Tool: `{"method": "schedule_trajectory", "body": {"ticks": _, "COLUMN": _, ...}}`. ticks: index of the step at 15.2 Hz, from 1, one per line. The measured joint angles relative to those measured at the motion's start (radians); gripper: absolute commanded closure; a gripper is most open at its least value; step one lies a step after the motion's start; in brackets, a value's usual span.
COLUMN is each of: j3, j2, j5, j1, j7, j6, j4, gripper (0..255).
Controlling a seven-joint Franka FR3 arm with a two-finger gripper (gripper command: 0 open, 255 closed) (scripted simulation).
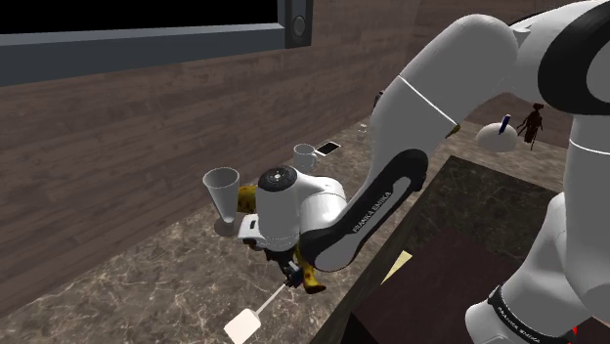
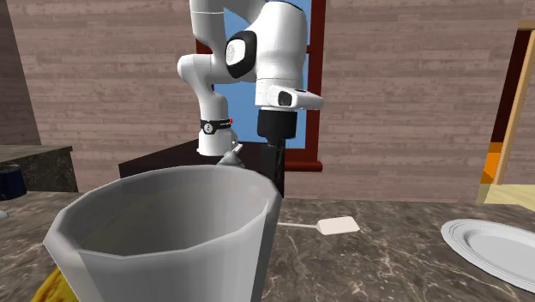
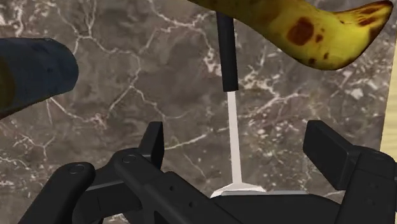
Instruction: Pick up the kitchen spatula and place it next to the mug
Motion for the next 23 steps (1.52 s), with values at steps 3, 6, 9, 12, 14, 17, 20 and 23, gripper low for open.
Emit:
{"method": "schedule_trajectory", "body": {"ticks": 3, "j3": -0.001, "j2": 0.067, "j5": -0.05, "j1": 0.04, "j7": -0.007, "j6": 0.022, "j4": 0.033, "gripper": 0}}
{"method": "schedule_trajectory", "body": {"ticks": 6, "j3": -0.02, "j2": 0.116, "j5": -0.079, "j1": 0.058, "j7": 0.004, "j6": 0.048, "j4": 0.052, "gripper": 0}}
{"method": "schedule_trajectory", "body": {"ticks": 9, "j3": -0.04, "j2": 0.158, "j5": -0.101, "j1": 0.07, "j7": 0.018, "j6": 0.074, "j4": 0.069, "gripper": 0}}
{"method": "schedule_trajectory", "body": {"ticks": 12, "j3": -0.049, "j2": 0.174, "j5": -0.111, "j1": 0.077, "j7": 0.025, "j6": 0.086, "j4": 0.072, "gripper": 0}}
{"method": "schedule_trajectory", "body": {"ticks": 14, "j3": -0.05, "j2": 0.175, "j5": -0.112, "j1": 0.077, "j7": 0.026, "j6": 0.087, "j4": 0.073, "gripper": 0}}
{"method": "schedule_trajectory", "body": {"ticks": 17, "j3": -0.05, "j2": 0.176, "j5": -0.112, "j1": 0.078, "j7": 0.026, "j6": 0.088, "j4": 0.073, "gripper": 0}}
{"method": "schedule_trajectory", "body": {"ticks": 20, "j3": -0.05, "j2": 0.176, "j5": -0.112, "j1": 0.078, "j7": 0.026, "j6": 0.088, "j4": 0.073, "gripper": 255}}
{"method": "schedule_trajectory", "body": {"ticks": 23, "j3": -0.05, "j2": 0.176, "j5": -0.112, "j1": 0.078, "j7": 0.026, "j6": 0.088, "j4": 0.073, "gripper": 255}}
